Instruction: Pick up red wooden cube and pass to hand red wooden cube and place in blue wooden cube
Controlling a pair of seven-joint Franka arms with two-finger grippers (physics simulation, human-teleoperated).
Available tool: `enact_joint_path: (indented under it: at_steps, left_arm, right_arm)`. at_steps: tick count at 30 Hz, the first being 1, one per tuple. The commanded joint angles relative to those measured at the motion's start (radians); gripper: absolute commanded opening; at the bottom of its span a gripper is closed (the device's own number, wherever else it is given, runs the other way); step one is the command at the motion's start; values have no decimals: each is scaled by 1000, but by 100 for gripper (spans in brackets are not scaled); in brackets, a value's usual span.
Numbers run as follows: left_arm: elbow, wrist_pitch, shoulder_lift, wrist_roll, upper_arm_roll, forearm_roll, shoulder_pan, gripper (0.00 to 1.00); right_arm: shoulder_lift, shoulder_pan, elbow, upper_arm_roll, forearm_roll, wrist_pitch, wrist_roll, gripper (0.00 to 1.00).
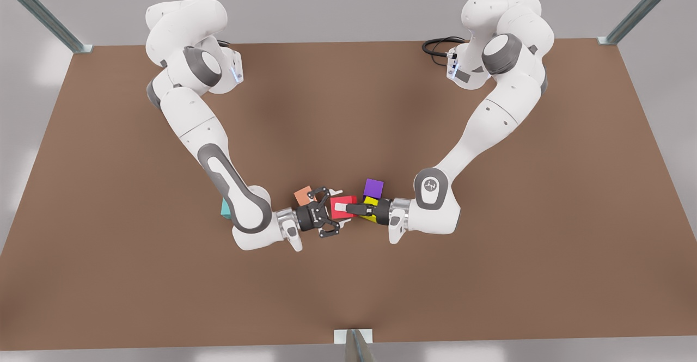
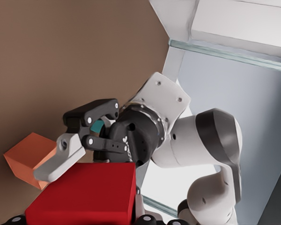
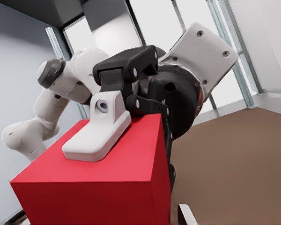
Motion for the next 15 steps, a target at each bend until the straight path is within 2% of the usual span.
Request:
enact_joint_path:
  at_steps: [1,2,3,4,7,10,11,12,14,15]
  left_arm:
    - [0,-7,-2,73,-1,-21,0,52]
    - [0,-7,-2,73,-1,-21,0,52]
    - [0,-7,-2,72,-1,-21,0,52]
    - [0,-7,-2,73,-1,-21,0,52]
    - [0,-7,-3,72,-1,-22,0,52]
    - [0,-7,-2,72,-1,-21,0,52]
    - [0,-7,-2,73,-1,-21,0,71]
    - [0,-7,-2,73,-1,-19,0,82]
    - [0,-7,-2,73,-1,-19,0,100]
    - [0,-7,-3,73,-1,-19,1,100]
  right_arm:
    - [-2,0,3,1,14,8,-115,99]
    - [-2,3,3,1,17,8,-117,92]
    - [-2,3,5,1,17,8,-118,73]
    - [-2,5,6,1,17,8,-118,59]
    - [-2,5,5,1,20,8,-118,52]
    - [-2,5,5,1,22,7,-117,52]
    - [-2,5,3,4,23,7,-117,52]
    - [-2,3,3,5,23,7,-115,52]
    - [-3,0,2,5,23,4,-114,52]
    - [-5,-2,2,5,23,1,-109,52]
